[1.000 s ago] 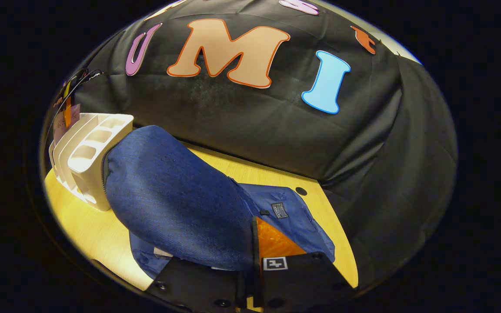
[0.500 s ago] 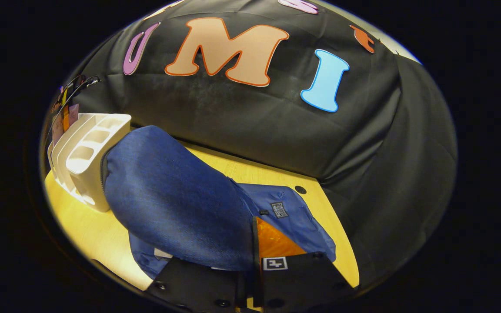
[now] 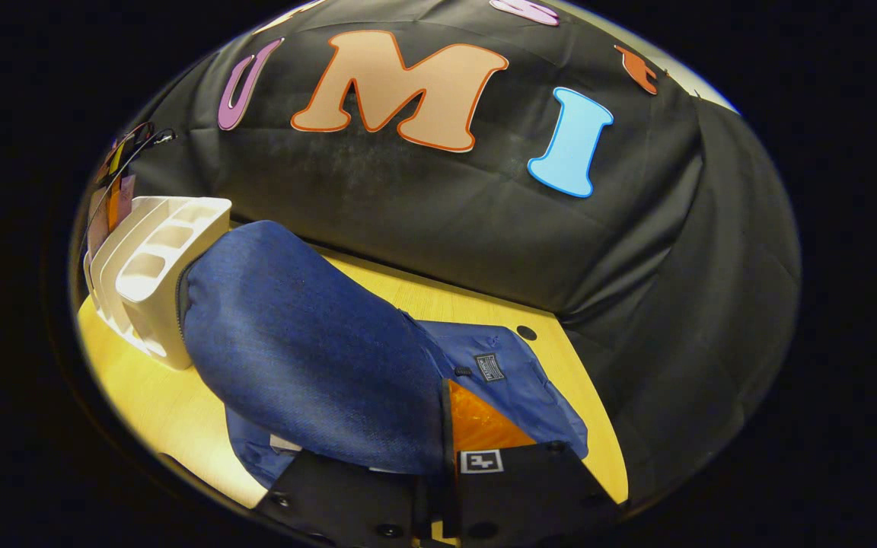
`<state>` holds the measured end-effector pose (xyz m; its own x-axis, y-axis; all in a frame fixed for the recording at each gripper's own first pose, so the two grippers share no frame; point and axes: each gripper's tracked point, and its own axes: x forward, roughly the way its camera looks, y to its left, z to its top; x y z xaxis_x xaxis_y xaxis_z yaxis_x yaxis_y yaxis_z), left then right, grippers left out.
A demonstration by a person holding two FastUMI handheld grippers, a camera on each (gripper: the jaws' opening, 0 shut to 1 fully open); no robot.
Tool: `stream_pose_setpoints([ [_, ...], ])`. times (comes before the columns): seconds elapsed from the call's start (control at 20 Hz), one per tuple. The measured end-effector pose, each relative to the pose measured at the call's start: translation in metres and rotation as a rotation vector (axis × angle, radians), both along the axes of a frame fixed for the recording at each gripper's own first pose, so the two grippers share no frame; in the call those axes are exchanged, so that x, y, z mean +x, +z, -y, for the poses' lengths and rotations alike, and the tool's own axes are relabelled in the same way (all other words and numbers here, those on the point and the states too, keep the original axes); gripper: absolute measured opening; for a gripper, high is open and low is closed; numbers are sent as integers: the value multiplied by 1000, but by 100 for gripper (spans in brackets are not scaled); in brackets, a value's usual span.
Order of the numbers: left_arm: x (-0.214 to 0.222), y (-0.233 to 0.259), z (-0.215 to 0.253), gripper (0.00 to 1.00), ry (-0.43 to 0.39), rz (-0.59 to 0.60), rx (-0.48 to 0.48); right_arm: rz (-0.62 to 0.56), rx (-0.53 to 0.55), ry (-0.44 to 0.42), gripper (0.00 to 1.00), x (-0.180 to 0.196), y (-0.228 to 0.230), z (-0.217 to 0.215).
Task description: Open the schoolbag, grab two books from the bookshelf and put them into the schoolbag.
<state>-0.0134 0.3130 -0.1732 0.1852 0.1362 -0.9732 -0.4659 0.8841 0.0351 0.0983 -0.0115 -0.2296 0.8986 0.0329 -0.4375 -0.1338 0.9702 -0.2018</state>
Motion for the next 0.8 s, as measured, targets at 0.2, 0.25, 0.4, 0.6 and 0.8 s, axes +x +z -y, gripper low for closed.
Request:
stream_pose_setpoints([
  [0.2,-27,37,4,41,9,-10,64,2,1,23,7,-1,0,1],
  [0.25,-34,43,8,41,1,-5,63,2,6,26,7,-2,-1,2],
  [0.4,-56,66,33,41,10,17,36,3,18,35,7,-1,0,3],
  [0.6,-82,96,64,41,6,70,27,5,34,51,7,0,1,6],
  [0.8,-100,121,103,41,-2,102,16,4,66,59,7,-2,2,9],
])
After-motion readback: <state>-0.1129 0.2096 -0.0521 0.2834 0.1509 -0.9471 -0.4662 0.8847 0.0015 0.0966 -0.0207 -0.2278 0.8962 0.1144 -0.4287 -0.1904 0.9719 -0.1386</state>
